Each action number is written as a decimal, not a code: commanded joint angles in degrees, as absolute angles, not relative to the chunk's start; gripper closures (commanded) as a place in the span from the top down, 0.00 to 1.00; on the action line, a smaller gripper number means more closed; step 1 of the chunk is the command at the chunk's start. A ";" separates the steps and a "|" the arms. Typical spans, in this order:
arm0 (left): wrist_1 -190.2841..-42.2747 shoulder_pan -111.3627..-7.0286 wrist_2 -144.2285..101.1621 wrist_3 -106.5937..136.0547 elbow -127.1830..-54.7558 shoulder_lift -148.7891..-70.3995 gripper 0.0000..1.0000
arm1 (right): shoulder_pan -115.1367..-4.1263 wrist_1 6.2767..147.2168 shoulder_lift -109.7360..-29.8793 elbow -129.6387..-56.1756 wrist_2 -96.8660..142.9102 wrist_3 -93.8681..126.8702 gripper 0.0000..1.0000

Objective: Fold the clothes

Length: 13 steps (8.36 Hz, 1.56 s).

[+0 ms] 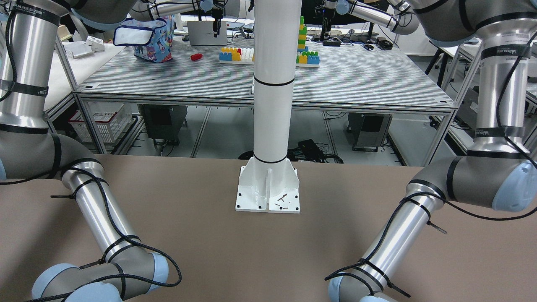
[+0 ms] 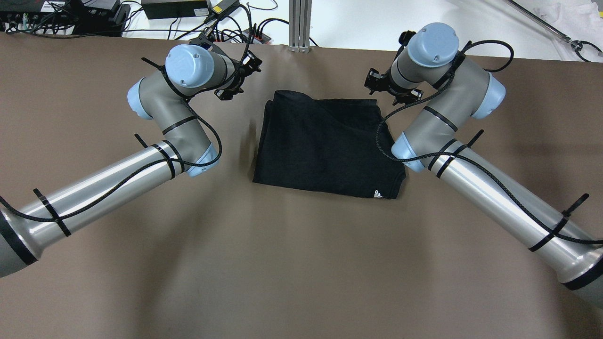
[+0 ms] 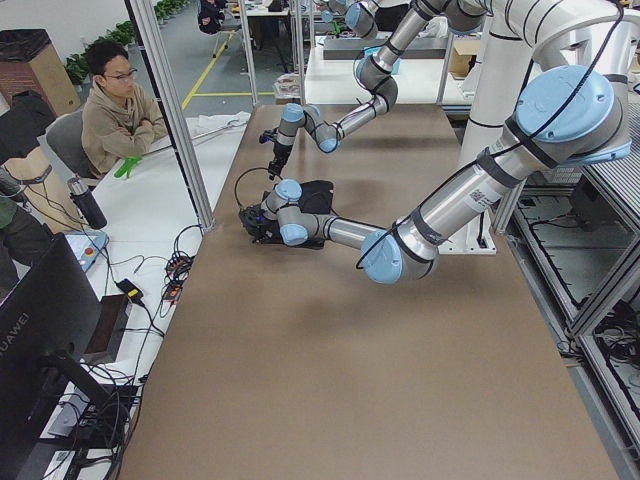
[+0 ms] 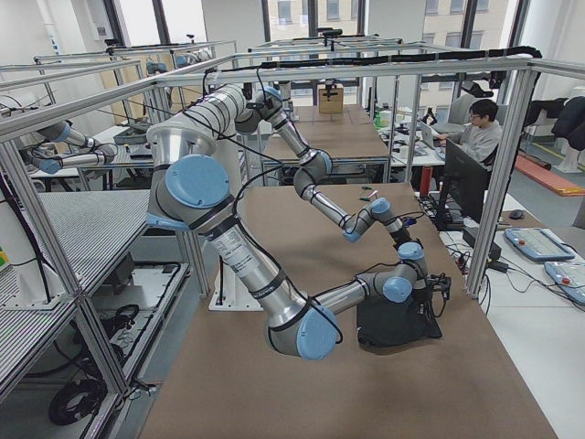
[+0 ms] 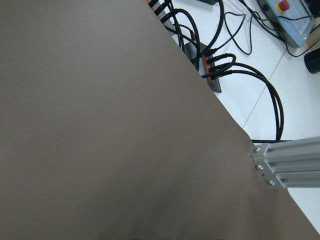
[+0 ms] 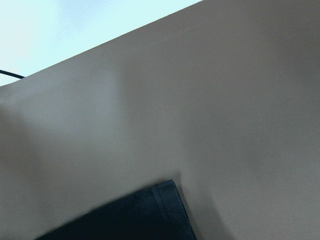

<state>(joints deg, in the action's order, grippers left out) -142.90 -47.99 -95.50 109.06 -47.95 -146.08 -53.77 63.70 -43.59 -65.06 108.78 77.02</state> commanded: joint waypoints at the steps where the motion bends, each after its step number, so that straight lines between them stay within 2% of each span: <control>1: -143.09 -48.16 -95.62 106.72 -48.51 -146.16 1.00 | -54.67 63.63 -43.59 -64.77 108.72 73.75 0.95; 2: -142.56 -49.30 -96.67 97.13 -51.13 -145.38 1.00 | -55.54 63.63 -45.16 -64.86 108.55 68.08 0.95; 5: -136.07 -57.79 -103.95 62.96 -58.25 -134.07 1.00 | -61.50 63.63 -51.75 -64.95 107.84 41.21 0.95; 7: -132.73 -65.18 -104.41 41.60 -59.58 -128.44 1.00 | -65.98 63.46 -56.32 -65.04 104.61 27.57 0.95; 9: -132.98 -73.25 -103.89 19.18 -59.59 -121.06 1.00 | -70.47 56.73 -62.54 -65.04 102.32 17.01 0.95; 11: -138.73 -78.55 -103.80 7.69 -59.68 -113.59 1.00 | -76.96 55.11 -65.55 -65.13 100.28 5.68 0.95; 13: -140.62 -83.03 -103.80 -3.80 -59.77 -110.93 1.00 | -82.59 50.82 -69.07 -65.21 98.97 -4.17 0.95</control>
